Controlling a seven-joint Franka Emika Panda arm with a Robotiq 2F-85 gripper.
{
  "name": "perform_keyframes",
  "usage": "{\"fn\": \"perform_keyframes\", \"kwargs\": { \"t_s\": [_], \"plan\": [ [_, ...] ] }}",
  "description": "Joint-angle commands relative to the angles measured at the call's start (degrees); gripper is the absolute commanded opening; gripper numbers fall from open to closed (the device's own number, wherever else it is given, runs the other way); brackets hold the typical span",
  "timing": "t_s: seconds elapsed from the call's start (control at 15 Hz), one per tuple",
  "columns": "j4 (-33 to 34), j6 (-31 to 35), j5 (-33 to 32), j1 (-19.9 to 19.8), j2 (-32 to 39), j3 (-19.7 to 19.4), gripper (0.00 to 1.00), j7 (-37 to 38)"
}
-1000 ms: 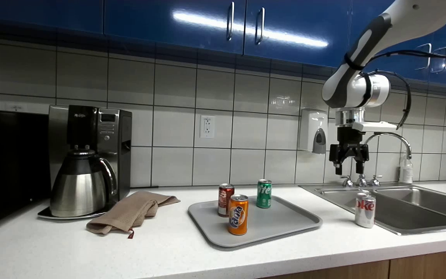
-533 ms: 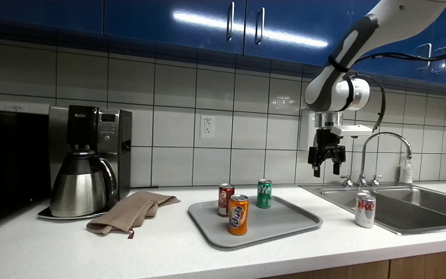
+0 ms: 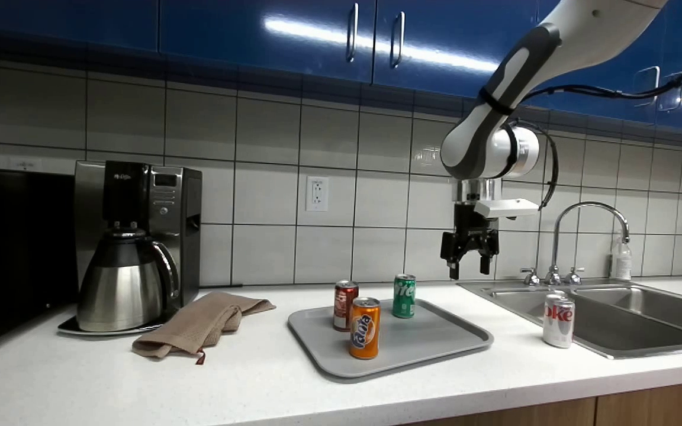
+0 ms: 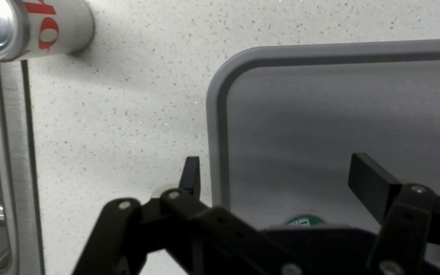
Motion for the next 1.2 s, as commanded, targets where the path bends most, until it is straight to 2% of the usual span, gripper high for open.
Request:
{"fn": "perform_keyframes", "kwargs": {
  "t_s": [0.0, 0.73, 1.13],
  "plan": [
    [-1.3, 0.8, -1.6, 1.4, -1.6, 1.8, 1.0, 4.3],
    [-1.3, 1.5, 1.6, 7.3, -1.6, 7.9, 1.0, 10.7],
    [-1.0, 3.5, 1.0, 10.1, -0.6, 10.3, 1.0, 14.7]
  ]
}}
